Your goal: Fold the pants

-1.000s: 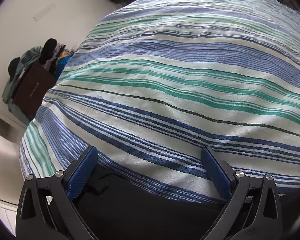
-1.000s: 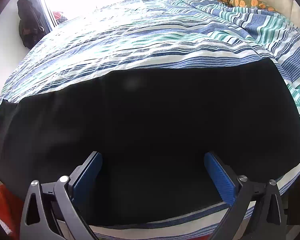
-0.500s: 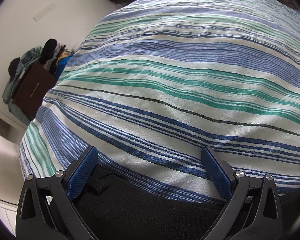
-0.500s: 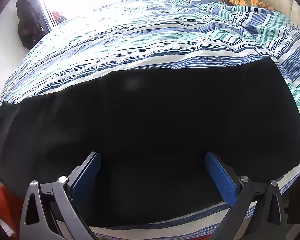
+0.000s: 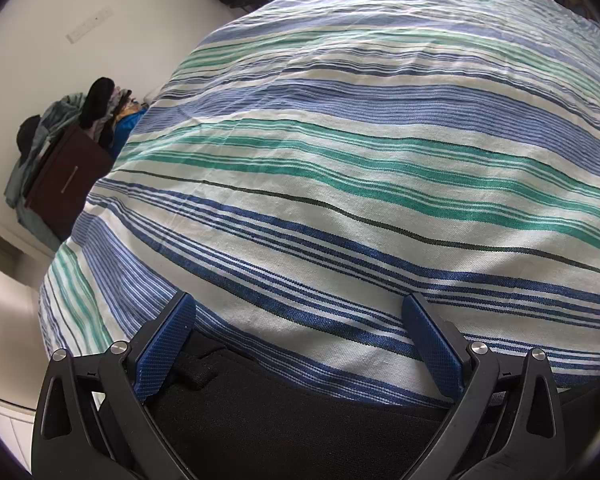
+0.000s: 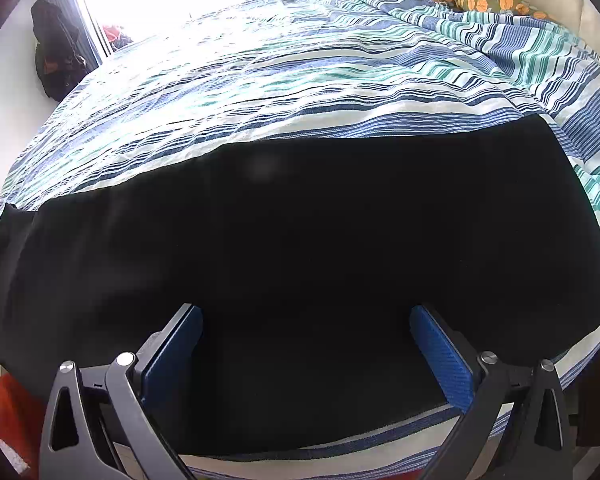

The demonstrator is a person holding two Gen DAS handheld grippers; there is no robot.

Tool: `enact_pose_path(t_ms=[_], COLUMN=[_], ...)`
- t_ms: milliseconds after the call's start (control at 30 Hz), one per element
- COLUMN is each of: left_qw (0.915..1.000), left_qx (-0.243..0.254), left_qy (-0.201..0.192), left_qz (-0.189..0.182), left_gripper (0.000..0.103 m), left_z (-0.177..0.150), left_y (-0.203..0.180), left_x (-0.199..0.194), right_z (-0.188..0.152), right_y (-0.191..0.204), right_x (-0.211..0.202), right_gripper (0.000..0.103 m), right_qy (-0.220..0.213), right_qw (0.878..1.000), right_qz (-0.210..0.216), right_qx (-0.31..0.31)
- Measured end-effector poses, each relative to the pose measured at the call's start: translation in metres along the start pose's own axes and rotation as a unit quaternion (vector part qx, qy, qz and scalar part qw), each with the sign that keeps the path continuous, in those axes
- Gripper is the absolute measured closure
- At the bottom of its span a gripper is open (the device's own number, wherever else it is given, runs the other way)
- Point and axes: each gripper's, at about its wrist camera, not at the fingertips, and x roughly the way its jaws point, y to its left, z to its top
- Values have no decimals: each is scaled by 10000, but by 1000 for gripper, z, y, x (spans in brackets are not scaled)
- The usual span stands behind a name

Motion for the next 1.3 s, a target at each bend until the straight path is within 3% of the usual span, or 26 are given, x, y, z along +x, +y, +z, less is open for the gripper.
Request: enact_pose_path(t_ms=[1300], left_qw=[10000], left_qx=[-4], left_qy=[-3], left_qz=[2], left_gripper=[0], left_z=[0], left_y=[0], left_x=[0], right_z=[2], right_y=[-2], right_x=[1], right_gripper=[0], right_qy=[-77], right_qw=[10000], right_qz=[5], right_qx=[-37])
